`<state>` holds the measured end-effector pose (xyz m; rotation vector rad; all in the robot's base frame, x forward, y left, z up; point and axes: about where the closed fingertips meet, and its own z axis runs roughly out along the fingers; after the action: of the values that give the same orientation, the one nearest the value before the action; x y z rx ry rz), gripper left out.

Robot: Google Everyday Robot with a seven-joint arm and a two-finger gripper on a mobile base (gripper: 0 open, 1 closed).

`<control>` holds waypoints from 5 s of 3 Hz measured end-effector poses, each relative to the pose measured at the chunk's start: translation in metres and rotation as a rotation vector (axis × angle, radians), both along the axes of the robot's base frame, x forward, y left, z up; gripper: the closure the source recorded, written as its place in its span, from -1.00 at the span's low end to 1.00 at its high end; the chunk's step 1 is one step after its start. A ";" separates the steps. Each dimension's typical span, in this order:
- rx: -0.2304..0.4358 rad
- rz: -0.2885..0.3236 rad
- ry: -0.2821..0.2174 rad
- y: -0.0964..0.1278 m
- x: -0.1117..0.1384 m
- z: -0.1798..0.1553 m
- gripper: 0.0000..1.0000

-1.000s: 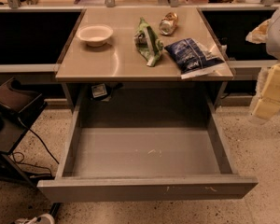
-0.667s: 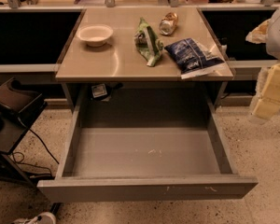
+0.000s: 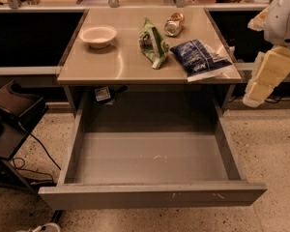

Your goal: Place blue chip bag into top drawer

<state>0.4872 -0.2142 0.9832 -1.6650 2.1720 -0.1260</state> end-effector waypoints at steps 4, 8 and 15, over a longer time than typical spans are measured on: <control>0.208 0.044 -0.090 -0.010 0.146 -0.006 -1.00; 0.199 0.022 0.144 0.018 0.223 -0.113 -1.00; 0.296 -0.048 0.178 0.002 0.242 -0.158 0.31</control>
Offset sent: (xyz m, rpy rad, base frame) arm 0.0956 -0.0119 0.0302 0.1717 -0.1642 0.0957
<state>0.7296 -0.2125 0.8251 -1.5049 2.2287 0.3278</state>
